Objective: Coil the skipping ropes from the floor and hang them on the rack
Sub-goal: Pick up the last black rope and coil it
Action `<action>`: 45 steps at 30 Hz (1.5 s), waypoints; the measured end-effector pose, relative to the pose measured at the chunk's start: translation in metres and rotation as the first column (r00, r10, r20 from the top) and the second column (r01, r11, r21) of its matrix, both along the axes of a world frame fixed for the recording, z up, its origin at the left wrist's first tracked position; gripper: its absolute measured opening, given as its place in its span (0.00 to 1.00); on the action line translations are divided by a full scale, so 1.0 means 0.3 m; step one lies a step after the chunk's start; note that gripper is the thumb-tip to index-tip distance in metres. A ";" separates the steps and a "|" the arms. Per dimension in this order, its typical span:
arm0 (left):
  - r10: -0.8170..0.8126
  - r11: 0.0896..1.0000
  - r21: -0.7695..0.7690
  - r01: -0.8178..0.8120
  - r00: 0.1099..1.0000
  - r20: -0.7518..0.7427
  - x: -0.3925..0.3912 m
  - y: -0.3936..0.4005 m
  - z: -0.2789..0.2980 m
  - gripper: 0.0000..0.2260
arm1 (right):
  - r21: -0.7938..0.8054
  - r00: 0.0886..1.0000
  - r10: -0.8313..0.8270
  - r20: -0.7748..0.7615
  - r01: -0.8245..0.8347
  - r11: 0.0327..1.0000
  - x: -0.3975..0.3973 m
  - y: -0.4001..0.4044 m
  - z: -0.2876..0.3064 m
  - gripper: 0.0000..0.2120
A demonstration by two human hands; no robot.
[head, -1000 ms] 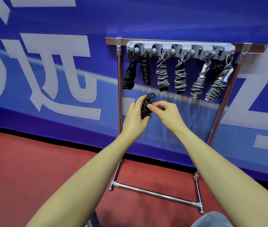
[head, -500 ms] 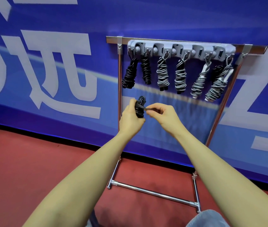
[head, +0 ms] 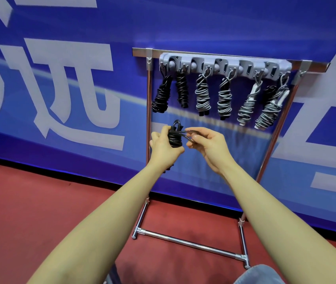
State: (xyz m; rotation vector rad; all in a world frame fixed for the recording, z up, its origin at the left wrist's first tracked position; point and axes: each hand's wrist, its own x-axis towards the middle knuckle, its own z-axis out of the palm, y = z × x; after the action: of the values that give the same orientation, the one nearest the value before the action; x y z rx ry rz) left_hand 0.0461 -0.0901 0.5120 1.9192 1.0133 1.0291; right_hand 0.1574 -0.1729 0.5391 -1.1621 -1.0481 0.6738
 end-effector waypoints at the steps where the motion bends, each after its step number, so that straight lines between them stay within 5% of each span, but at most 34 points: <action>1: -0.003 1.000 -0.003 0.003 1.000 0.003 0.000 0.002 -0.002 0.20 | -0.015 0.998 -0.032 0.046 0.033 0.999 0.006 0.001 0.003 0.12; 5: -0.018 1.000 0.005 0.018 0.997 0.072 0.002 -0.009 0.000 0.28 | -0.091 0.958 -0.193 0.213 0.216 0.972 0.032 0.017 -0.012 0.09; 9: -0.072 0.997 0.013 0.071 0.982 0.173 -0.006 -0.031 0.024 0.38 | -0.191 0.984 -0.061 0.167 0.093 0.977 0.049 0.029 -0.036 0.11; 17: -0.023 0.974 0.225 0.028 0.999 -0.023 -0.014 -0.069 0.013 0.26 | -0.029 0.998 -0.062 -0.031 0.061 0.998 0.037 0.018 -0.032 0.13; 24: -0.251 0.950 0.211 0.229 0.965 0.081 -0.003 -0.087 0.003 0.22 | 0.010 0.994 0.087 -0.068 -0.087 0.996 0.045 0.012 -0.029 0.10; 29: -0.096 0.975 0.185 0.121 0.986 -0.139 0.024 -0.088 0.008 0.31 | 0.054 0.995 -0.035 -0.094 0.041 0.998 0.023 0.015 -0.025 0.08; 34: -0.089 0.992 0.099 0.081 0.992 0.085 0.054 -0.132 -0.006 0.30 | 0.031 0.990 -0.119 -0.068 0.122 0.992 -0.004 0.029 -0.006 0.07; 41: 0.089 0.969 0.238 -0.060 0.989 -0.115 0.058 -0.102 0.012 0.35 | -0.022 0.989 -0.147 0.012 0.147 0.989 -0.008 0.019 0.008 0.04; 45: 0.189 0.958 0.236 -0.165 0.978 -0.085 0.050 -0.078 0.035 0.31 | -0.032 0.989 -0.125 0.077 0.128 0.991 -0.018 0.019 0.026 0.11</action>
State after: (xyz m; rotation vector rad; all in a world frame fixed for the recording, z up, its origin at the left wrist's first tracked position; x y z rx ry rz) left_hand 0.0612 -0.1135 0.5226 2.1180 1.1894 1.1987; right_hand 0.1520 -0.1673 0.5468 -1.2829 -1.0189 0.5552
